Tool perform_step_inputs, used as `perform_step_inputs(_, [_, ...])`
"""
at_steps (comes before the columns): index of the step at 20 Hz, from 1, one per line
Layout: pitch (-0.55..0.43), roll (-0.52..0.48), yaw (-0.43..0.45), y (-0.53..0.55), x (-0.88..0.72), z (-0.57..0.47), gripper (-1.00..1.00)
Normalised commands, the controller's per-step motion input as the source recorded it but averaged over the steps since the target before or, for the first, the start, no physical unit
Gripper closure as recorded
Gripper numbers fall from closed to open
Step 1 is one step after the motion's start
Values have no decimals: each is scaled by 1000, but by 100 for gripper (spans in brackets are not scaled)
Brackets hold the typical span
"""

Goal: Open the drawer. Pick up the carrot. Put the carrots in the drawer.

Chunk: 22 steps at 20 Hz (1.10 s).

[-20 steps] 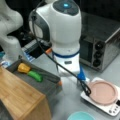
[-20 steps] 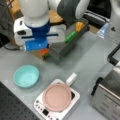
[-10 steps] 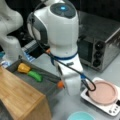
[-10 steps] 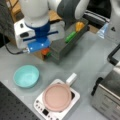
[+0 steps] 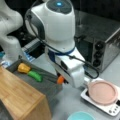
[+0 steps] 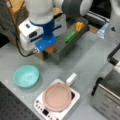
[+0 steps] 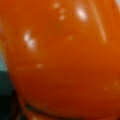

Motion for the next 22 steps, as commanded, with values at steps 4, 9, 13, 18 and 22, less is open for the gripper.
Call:
perform_step_inputs(4, [-156, 86, 132, 15, -302, -74, 100])
perform_step_inputs(9, [-126, 112, 153, -43, -422, -166, 100])
perform_step_inputs(13, [-153, 116, 83, -60, -406, -158, 100])
perform_step_inputs(18, [-184, 108, 34, -31, -299, -92, 100])
perform_step_inputs(22, [-194, 116, 38, -33, -261, -91, 100])
